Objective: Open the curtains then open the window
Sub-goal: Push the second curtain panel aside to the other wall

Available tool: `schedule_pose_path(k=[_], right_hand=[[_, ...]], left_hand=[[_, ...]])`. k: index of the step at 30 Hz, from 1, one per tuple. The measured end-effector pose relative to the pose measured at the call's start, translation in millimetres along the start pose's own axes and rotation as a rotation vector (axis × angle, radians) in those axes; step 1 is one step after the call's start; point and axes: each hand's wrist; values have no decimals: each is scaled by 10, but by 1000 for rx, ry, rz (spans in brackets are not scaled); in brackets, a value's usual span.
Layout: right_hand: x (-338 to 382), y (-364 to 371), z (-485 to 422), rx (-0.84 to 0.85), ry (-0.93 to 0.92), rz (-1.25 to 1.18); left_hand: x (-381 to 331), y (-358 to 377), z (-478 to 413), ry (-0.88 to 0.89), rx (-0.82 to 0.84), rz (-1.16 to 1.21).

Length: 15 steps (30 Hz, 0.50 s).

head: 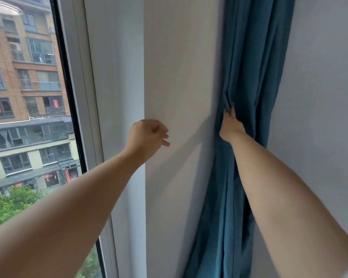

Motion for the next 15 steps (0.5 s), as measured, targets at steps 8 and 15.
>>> schedule_pose_path(k=[8, 15], right_hand=[[228, 353, 341, 90, -98, -51], [133, 308, 984, 45, -155, 57]], left_hand=[[14, 52, -37, 11, 32, -29], [14, 33, 83, 1, 95, -191]])
Point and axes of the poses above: each hand's wrist, its own z-axis away from the middle knuckle, its own y-axis out of the palm, x = y × z, and after that the axes turned 3 degrees about z, right-handed
